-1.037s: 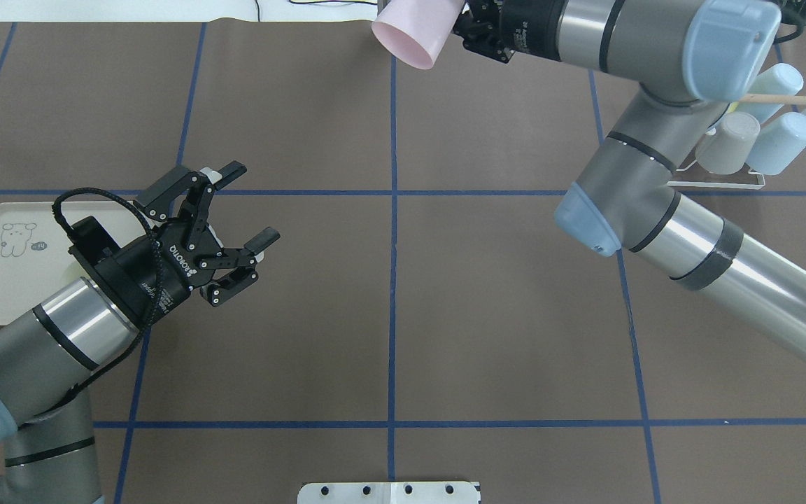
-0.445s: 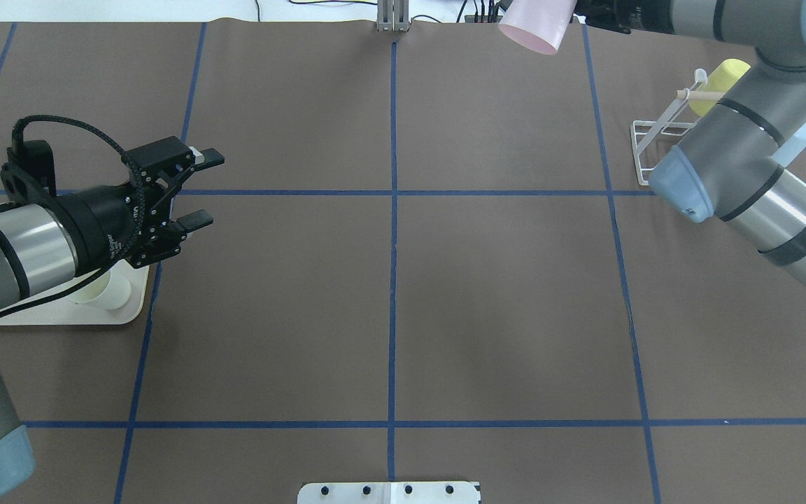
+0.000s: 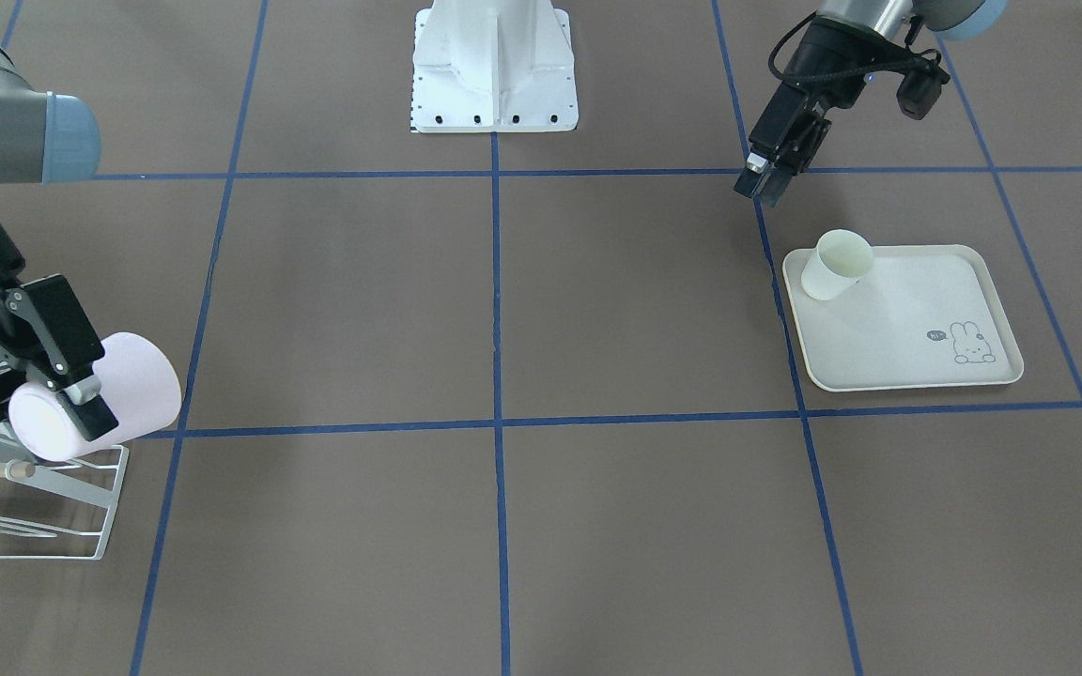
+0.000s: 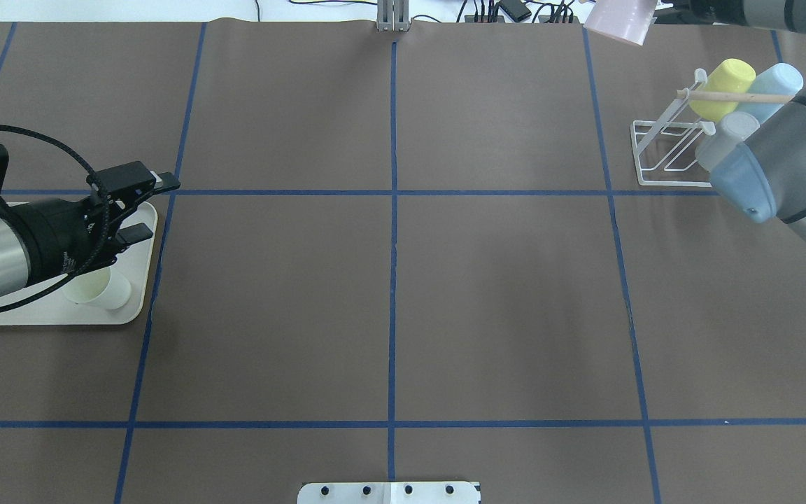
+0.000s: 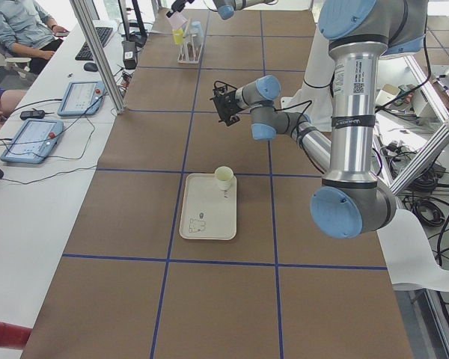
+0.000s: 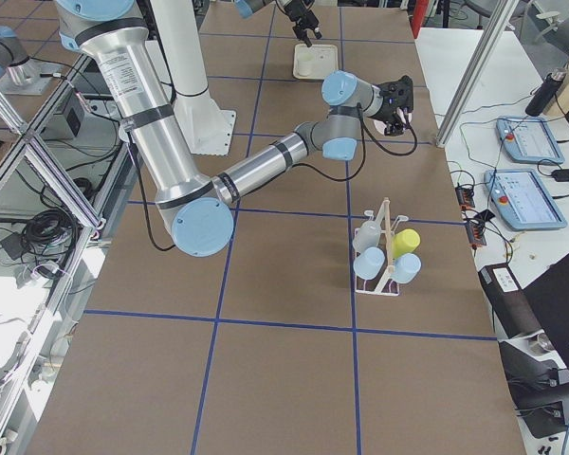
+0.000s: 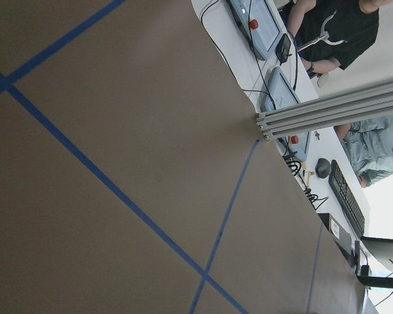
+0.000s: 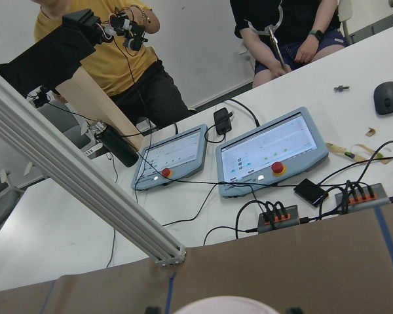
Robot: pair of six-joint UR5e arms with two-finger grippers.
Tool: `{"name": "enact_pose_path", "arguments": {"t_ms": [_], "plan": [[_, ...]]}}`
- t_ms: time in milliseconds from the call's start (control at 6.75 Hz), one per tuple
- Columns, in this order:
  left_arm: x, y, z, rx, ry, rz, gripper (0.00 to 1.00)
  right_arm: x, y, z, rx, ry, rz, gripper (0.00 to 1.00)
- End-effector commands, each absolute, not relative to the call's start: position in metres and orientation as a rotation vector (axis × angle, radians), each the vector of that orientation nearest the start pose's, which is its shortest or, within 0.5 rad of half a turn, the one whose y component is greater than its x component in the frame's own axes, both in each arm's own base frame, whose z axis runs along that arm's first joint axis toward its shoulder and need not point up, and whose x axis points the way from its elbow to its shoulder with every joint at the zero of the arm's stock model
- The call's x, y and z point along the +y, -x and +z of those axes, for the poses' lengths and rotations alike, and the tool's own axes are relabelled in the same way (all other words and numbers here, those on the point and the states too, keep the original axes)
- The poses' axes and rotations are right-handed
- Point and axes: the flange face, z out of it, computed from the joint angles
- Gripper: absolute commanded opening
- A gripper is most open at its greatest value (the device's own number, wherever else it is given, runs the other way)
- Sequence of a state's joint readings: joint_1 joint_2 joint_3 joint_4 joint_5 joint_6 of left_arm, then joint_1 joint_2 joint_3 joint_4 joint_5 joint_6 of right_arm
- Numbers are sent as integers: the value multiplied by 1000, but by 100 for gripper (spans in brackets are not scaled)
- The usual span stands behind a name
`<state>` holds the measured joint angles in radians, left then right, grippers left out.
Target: Transfer IKEA cup to right arm and place on rack
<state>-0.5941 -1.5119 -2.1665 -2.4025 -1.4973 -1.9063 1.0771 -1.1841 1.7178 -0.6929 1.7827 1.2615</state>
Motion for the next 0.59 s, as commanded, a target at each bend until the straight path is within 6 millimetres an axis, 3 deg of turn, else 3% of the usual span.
{"name": "enact_pose_path", "arguments": {"t_ms": [0,296,445], "plan": [[-355,-240,347,1274,-283,-730,100,-564,156,283,-910,-880,433,0],[-354,-215,368,1212,-284,-620,100,-542,140,331,-747,-890,407,0],[-350,-197,384,1169,-280,-532,100,-535,155,344,-675,-916,374,0]]}}
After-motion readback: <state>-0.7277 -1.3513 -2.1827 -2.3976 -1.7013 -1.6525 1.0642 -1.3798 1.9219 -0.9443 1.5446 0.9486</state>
